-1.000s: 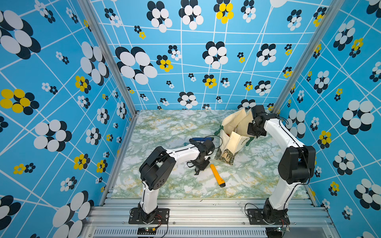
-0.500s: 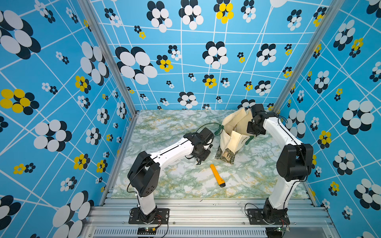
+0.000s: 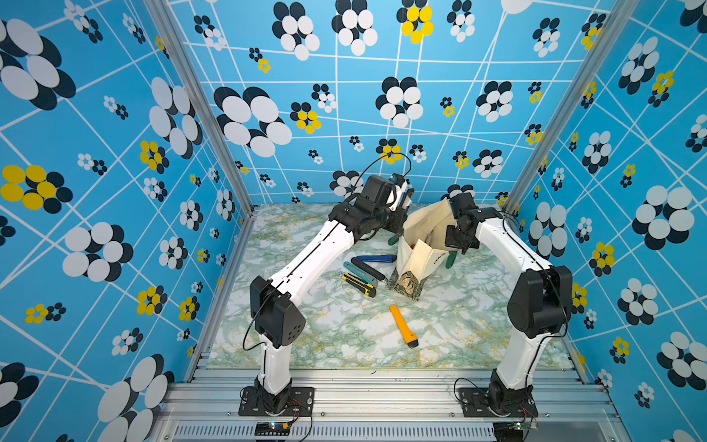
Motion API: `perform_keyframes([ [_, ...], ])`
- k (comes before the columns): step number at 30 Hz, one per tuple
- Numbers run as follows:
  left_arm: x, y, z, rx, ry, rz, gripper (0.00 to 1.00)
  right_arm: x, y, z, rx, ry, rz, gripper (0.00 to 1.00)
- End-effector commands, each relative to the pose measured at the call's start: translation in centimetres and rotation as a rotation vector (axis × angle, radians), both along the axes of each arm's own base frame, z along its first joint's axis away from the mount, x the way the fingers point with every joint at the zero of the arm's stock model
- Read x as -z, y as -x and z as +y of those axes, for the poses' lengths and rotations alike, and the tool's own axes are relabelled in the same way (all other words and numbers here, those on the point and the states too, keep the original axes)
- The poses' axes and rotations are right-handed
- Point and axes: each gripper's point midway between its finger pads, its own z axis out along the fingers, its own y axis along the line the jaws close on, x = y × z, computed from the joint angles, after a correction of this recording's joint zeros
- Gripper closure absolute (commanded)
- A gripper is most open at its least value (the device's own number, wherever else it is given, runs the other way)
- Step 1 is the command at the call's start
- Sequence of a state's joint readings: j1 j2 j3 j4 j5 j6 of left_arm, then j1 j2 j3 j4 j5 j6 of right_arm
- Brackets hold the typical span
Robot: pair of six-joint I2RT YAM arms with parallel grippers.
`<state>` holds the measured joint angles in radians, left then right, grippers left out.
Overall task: Place the art knife into the pouch
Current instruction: Place the utility knife in the pouch.
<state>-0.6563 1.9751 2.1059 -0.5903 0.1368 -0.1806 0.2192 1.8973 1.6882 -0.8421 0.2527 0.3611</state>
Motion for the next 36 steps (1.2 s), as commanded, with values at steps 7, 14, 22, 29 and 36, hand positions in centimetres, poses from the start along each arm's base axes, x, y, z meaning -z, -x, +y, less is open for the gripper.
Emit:
perform_keyframes([
  [7, 2.7, -1.0, -5.0, 0.036, 0.086, 0.055, 0.67, -1.6, 1.5, 1.6, -0.007, -0.041, -0.052, 1.00],
  [14, 5.6, -1.7, -4.5, 0.007, 0.013, 0.078, 0.62, -1.8, 1.7, 1.2, -0.004, -0.018, -0.050, 1.00],
  [22, 6.4, -1.2, -4.7, 0.032, -0.020, 0.094, 0.13, -1.6, 1.6, 1.2, -0.003, -0.014, -0.044, 1.00],
  [29, 0.8, -1.0, -3.6, 0.024, 0.066, 0.006, 0.10, -1.3, 1.8, 0.9, 0.009, -0.005, -0.035, 1.00],
  [36, 0.6, -3.1, 5.2, -0.233, 0.003, -0.015, 0.03, -1.5, 1.9, -0.2, 0.042, 0.043, -0.041, 1.00],
])
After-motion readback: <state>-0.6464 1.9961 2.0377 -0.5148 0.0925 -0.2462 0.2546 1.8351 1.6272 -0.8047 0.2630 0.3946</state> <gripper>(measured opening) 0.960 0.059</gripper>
